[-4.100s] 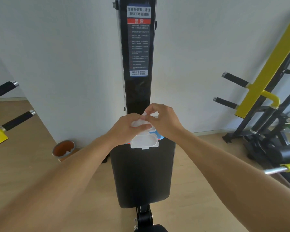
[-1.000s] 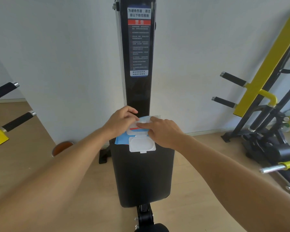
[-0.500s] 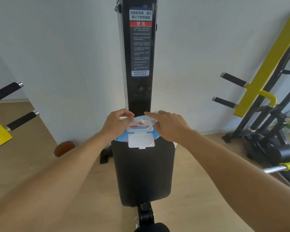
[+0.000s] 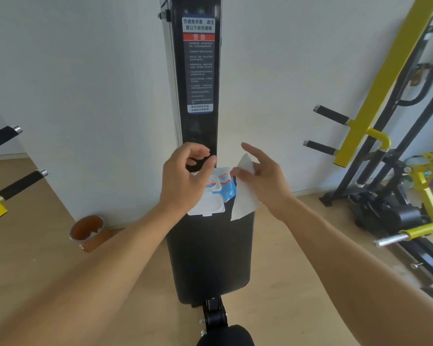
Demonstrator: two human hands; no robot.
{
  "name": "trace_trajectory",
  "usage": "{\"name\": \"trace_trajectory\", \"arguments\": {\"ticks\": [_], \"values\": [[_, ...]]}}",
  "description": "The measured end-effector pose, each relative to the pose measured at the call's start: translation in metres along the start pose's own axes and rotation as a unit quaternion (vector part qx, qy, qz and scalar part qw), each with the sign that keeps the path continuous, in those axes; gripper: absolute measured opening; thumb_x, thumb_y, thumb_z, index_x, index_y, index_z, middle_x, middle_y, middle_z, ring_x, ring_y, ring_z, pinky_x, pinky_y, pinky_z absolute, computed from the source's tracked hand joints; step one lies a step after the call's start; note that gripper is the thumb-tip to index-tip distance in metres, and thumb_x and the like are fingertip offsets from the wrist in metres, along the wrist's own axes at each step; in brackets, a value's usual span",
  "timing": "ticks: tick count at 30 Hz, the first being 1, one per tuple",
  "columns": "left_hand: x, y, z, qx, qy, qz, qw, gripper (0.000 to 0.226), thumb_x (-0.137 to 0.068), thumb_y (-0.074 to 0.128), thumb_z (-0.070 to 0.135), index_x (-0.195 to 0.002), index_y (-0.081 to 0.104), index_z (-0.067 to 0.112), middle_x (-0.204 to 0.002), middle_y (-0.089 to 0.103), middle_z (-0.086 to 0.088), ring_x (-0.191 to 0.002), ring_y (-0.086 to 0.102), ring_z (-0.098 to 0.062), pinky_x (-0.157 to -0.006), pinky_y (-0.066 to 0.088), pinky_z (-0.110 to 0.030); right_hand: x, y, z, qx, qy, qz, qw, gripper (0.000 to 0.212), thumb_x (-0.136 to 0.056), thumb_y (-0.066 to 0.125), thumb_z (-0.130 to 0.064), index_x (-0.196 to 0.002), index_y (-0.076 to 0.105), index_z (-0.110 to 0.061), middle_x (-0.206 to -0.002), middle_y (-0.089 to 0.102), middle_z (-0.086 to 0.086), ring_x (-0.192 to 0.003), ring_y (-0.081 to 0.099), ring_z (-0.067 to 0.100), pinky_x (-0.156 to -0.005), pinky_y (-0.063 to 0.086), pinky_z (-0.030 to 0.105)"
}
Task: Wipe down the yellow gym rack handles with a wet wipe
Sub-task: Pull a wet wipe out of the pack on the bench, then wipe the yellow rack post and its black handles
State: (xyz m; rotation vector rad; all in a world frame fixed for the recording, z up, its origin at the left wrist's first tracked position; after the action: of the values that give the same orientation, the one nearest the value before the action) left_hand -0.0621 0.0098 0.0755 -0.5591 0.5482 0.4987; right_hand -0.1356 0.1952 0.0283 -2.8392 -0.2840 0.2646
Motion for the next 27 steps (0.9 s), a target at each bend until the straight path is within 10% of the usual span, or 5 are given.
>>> {"name": "trace_trajectory", "arguments": {"ticks": [8, 18, 22, 27], "values": [[0.105, 0.151, 0.006, 0.219, -0.261, -0.308, 0.888, 0.045, -0.080, 0.071, 0.053, -0.111, 0.068, 0.020, -0.104, 0.074, 0.001, -0.100, 0.071, -0.019, -0.092, 0.056, -0.037, 0.063, -0.067, 0.032, -0.153, 0.048, 0.090, 0.983, 0.026, -0.086, 0.077, -0.033, -0.084, 0.060, -0.014, -0.094, 0.078, 0.009, -0.088, 0.072, 0.035, -0.074, 0.058, 0.049], [0.195, 0.272, 0.044, 0.244, -0.344, -0.278, 0.863, 0.020, -0.087, 0.076, 0.034, -0.090, 0.075, 0.014, -0.091, 0.075, -0.002, -0.087, 0.070, -0.019, -0.077, 0.059, -0.036, 0.123, -0.206, 0.147, -0.124, 0.110, 0.156, 0.974, 0.013, -0.092, 0.070, -0.031, -0.092, 0.079, -0.021, -0.082, 0.077, -0.009, -0.076, 0.071, 0.002, -0.062, 0.053, 0.015], [0.231, 0.331, 0.068, 0.211, -0.368, -0.249, 0.871, 0.045, -0.083, 0.079, 0.035, -0.090, 0.064, -0.007, -0.083, 0.070, -0.009, -0.070, 0.067, -0.017, -0.066, 0.057, -0.032, 0.144, -0.272, 0.188, -0.128, 0.135, 0.169, 0.968, 0.014, -0.087, 0.077, -0.032, -0.081, 0.072, -0.020, -0.076, 0.073, -0.007, -0.070, 0.068, 0.004, -0.065, 0.056, 0.021], [0.270, 0.391, 0.078, 0.257, -0.446, -0.212, 0.830, 0.036, -0.083, 0.081, 0.022, -0.093, 0.058, -0.003, -0.114, 0.069, -0.025, -0.102, 0.073, -0.030, -0.087, 0.061, -0.040, 0.165, -0.342, 0.220, -0.157, 0.161, 0.166, 0.960, 0.009, -0.087, 0.077, -0.012, -0.086, 0.069, -0.016, -0.080, 0.076, -0.003, -0.075, 0.070, 0.007, -0.075, 0.059, 0.031]]}}
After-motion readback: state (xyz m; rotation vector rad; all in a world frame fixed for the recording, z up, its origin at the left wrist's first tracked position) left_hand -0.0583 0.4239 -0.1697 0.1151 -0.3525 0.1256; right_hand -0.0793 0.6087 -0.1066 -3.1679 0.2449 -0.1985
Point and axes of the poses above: each hand's wrist, its own x-axis away from the middle knuckle, its own y-axis out of the palm, z = x × y, the point moved 10 cm from there along -x, towards the middle knuckle
